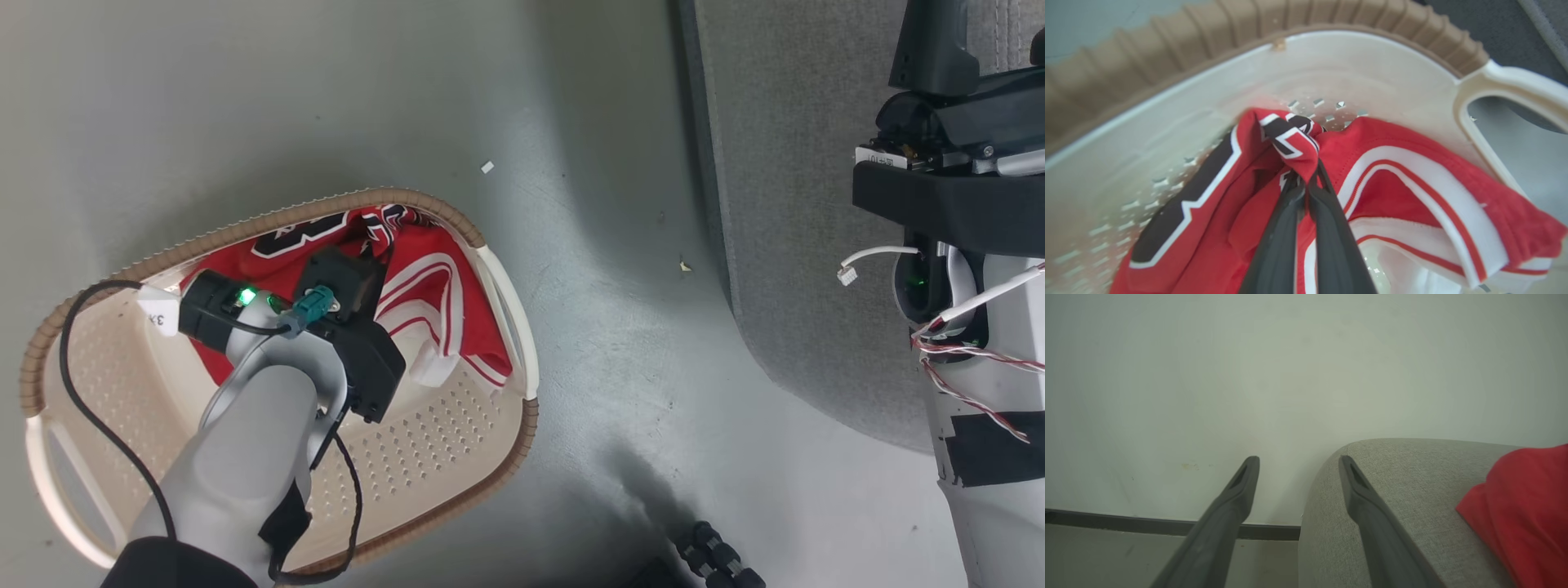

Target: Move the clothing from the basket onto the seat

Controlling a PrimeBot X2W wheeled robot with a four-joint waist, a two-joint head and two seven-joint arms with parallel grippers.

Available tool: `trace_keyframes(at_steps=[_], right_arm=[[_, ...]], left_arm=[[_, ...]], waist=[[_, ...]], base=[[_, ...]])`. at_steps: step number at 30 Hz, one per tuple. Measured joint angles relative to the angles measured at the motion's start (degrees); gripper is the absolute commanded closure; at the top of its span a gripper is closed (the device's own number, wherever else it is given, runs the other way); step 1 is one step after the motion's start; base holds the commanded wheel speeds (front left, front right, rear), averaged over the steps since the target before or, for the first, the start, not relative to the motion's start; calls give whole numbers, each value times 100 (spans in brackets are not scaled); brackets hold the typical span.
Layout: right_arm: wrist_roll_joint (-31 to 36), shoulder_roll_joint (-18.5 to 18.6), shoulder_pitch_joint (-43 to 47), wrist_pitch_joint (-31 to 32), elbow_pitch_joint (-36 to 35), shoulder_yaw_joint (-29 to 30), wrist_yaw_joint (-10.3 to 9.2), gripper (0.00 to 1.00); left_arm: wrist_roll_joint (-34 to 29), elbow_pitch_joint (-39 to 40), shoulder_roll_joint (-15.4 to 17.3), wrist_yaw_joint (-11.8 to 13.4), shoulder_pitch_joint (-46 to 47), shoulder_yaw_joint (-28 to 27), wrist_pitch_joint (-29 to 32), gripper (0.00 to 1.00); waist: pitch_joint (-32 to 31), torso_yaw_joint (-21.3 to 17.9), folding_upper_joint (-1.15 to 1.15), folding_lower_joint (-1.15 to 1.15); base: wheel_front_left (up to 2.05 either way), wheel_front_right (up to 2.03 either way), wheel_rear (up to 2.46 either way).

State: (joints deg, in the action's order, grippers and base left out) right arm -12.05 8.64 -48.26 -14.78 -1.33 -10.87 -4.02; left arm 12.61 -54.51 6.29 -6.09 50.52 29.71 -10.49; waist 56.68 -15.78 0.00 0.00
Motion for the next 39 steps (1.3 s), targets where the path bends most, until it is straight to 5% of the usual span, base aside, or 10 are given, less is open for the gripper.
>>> trace_keyframes(at_steps=[25,39], right_arm=[[144,277,763,0,822,241,100,0],[143,346,1506,2,1317,347,101,0]], left_arm=[[99,526,-36,-105,-673,336,-380,100],[478,1349,224,-145,-773,341,-382,100]], waist=[[-1077,728,0,-1],[-2132,1232,0,-1]], base=[[0,0,0],[0,0,0]])
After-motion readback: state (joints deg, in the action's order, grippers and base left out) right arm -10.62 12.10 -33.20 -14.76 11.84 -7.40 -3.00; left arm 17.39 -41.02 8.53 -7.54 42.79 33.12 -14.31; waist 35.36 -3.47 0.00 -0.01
